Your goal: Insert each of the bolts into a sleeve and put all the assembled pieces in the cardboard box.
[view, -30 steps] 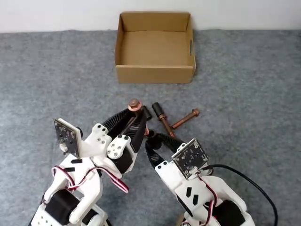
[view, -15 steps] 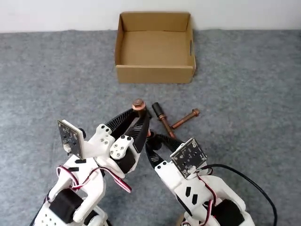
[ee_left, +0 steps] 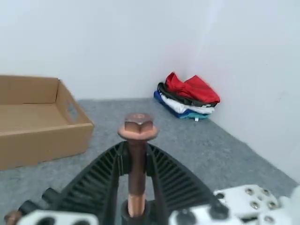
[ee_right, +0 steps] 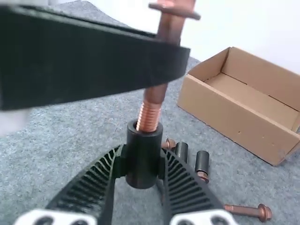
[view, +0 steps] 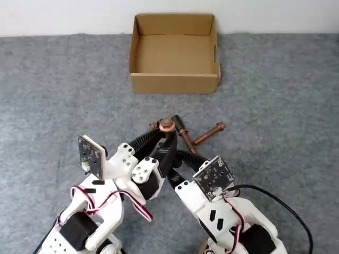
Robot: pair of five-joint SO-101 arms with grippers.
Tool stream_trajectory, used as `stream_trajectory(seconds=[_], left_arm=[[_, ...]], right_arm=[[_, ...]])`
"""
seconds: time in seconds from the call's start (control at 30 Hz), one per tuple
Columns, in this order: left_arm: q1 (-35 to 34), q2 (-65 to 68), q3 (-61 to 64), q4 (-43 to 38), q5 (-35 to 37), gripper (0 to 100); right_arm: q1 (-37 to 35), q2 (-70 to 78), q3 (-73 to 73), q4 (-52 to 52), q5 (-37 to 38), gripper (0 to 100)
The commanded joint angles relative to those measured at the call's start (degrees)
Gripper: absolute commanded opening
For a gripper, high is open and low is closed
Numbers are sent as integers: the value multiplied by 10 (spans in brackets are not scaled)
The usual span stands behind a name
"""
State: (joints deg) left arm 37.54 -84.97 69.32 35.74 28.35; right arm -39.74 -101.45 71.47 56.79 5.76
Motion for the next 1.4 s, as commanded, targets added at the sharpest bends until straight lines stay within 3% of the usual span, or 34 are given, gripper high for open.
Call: stream_trajectory(seconds=[0.0, 0.1, 0.37, 0.6, 0.8, 0.93, 1.1, 1.37], left_arm=[[11, -3, -15, 63, 2, 5], [11, -3, -28, 118, -4, 5], [11, -3, -26, 207, -120, 10], [8, -3, -32, 280, -151, 285], [-5, -3, -79, 298, -154, 294], [-64, -5, -98, 291, -189, 216], [-186, -6, -95, 259, -257, 0], [-396, -7, -33, 259, -268, 5]], right_arm=[[-6, -4, -6, -15, 5, 9], [-5, -4, -6, -15, 5, 9], [-3, -6, -9, -15, 5, 9], [-3, -8, -9, -15, 5, 9], [-2, -9, -7, -15, 5, 9], [6, -8, -7, -10, 3, 9], [76, -5, -6, -10, 0, 9], [234, 7, -27, -9, -60, 9]])
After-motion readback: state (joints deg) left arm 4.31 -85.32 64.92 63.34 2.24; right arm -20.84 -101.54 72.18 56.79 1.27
